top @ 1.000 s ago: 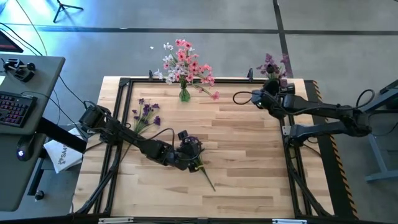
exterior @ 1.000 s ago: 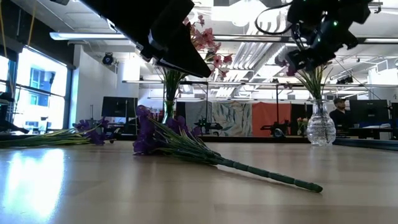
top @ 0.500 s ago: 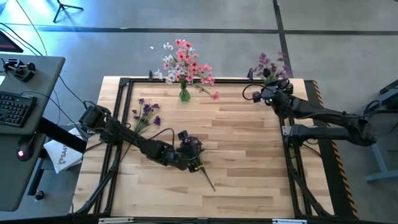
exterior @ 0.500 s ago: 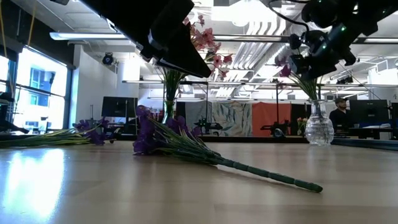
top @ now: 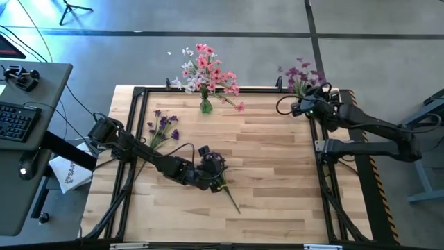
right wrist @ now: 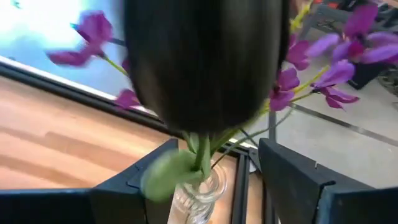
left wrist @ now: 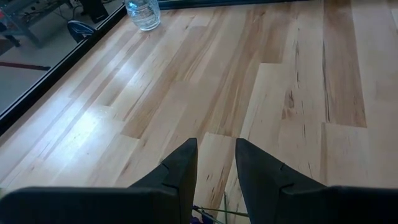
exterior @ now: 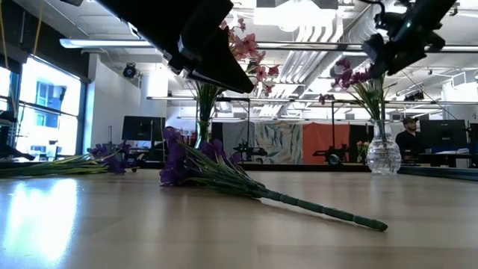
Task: Sort flowers into vase by color
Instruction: Put the right black flowers into the transparent vase, then put the middle purple flowers into the transparent vase
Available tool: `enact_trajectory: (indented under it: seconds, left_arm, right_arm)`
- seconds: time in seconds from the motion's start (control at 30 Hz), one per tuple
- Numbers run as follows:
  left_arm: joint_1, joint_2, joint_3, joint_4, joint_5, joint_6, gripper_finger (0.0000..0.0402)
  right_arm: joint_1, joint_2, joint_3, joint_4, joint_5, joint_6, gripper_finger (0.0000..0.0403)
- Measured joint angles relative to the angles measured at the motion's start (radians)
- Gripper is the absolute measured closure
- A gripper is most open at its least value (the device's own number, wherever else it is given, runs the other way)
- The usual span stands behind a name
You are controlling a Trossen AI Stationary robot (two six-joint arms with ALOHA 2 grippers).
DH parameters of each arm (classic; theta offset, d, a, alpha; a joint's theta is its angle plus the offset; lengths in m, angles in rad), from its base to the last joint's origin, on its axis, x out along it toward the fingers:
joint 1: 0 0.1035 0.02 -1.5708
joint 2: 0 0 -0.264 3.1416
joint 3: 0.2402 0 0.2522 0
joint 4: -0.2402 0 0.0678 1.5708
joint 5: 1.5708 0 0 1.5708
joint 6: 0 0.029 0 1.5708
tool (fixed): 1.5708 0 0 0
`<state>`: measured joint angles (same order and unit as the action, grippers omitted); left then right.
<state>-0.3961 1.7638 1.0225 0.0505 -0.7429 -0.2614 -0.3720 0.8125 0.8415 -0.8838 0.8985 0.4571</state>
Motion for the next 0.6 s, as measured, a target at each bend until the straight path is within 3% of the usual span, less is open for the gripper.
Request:
enact_trajectory:
  seconds: [0.33, 0.6]
  left_arm:
    - [-0.069, -0.064, -0.001, -0.013, -0.001, 0.067, 0.0305]
    - [-0.184, -0.178, -0.001, -0.097, -0.001, 0.079, 0.0305]
  right_arm:
    - [0.129, 0.000, 0.204, -0.299, -0.030, 0.145, 0.0223]
    - [0.225, 0.000, 0.370, -0.357, -0.079, 0.146, 0.0248]
